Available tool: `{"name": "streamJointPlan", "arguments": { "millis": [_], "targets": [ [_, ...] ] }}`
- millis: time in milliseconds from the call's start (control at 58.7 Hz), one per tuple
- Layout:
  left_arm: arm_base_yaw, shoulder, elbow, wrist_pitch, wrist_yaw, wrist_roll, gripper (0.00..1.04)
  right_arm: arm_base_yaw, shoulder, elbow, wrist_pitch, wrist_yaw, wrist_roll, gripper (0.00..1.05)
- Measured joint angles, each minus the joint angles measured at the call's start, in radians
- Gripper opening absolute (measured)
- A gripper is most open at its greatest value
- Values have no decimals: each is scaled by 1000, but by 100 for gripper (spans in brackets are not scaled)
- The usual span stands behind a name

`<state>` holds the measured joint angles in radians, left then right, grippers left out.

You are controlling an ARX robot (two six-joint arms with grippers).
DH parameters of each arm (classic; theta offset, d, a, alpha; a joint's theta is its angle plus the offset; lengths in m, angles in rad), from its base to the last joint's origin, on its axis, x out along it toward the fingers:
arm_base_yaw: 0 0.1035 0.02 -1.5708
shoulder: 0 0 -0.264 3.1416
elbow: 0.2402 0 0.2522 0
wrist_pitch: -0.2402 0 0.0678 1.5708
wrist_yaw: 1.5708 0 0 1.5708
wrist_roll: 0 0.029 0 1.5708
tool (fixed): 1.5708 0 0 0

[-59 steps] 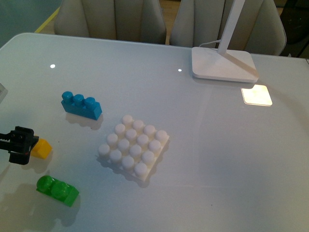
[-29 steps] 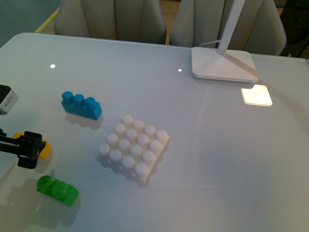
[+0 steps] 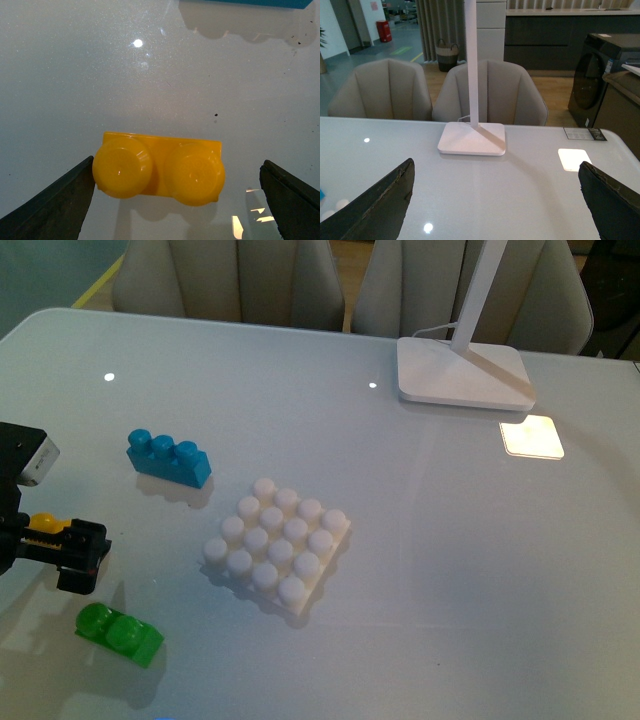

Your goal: Insert yellow block into base center

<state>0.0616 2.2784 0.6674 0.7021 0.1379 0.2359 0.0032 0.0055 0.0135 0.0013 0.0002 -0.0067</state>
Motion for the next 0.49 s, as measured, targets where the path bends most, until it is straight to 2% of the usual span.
{"name": "streamJointPlan", "arguments": {
  "millis": [426,494],
  "targets": [
    [-8,35,45,-11,-14,-17,97,0,0,0,0,0,0,96],
    [-8,35,48,-12,-19,-18,91,0,0,0,0,0,0,96]
  ]
}}
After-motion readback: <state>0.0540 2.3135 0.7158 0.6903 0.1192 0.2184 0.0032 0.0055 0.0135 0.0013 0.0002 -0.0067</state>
